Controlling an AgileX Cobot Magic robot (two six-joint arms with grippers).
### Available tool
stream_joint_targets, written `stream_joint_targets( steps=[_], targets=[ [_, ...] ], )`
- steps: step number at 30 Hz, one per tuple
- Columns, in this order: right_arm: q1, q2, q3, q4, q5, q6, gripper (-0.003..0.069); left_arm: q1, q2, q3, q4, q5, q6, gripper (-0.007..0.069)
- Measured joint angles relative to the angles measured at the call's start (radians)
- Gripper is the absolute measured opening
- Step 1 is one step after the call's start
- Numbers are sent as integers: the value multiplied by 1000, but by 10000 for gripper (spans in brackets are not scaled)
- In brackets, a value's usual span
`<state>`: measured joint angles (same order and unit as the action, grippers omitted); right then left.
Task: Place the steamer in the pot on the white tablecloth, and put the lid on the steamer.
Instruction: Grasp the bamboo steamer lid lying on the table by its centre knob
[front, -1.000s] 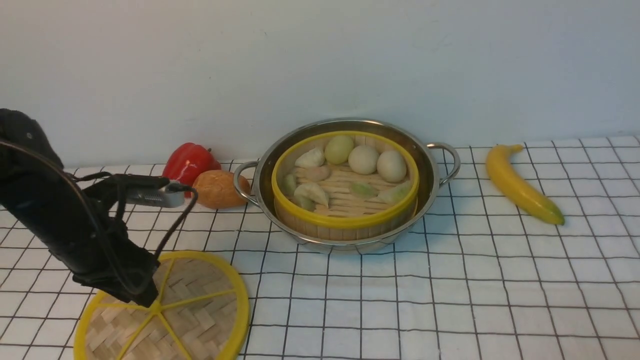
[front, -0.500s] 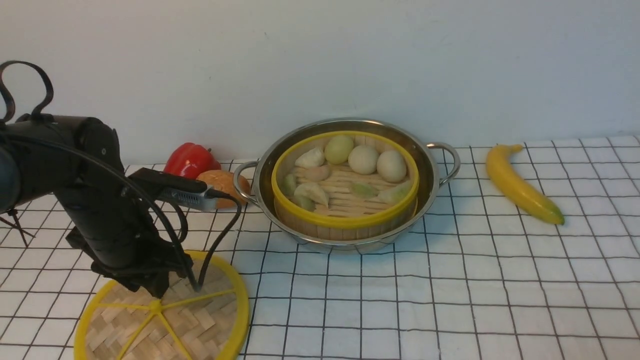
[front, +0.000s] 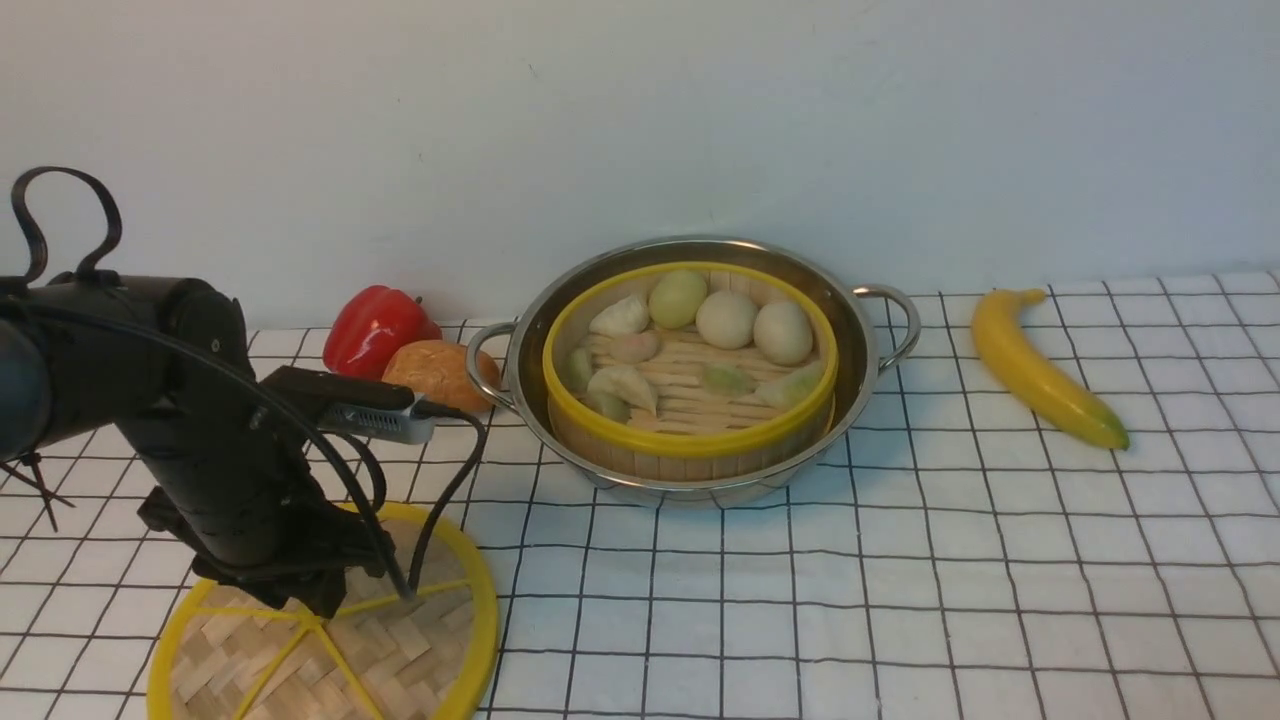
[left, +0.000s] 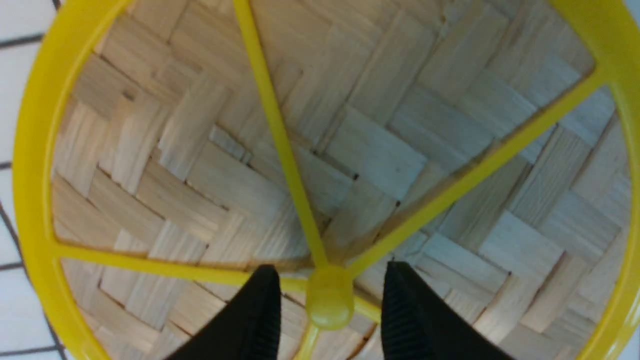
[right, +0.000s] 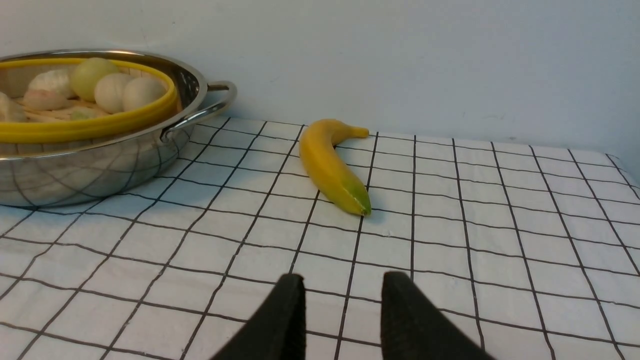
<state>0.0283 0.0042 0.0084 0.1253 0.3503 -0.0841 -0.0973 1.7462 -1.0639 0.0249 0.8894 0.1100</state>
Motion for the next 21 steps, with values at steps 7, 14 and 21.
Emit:
stream_joint_targets(
  steps=[7,14,21],
  targets=[
    [0,0,0,0,0,0,240,0,0,0,1,-10,-1,274],
    [0,0,0,0,0,0,240,0,47,0,0,0,-15,274],
    [0,0,0,0,0,0,240,0,52,0,5,14,-24,256]
  ],
)
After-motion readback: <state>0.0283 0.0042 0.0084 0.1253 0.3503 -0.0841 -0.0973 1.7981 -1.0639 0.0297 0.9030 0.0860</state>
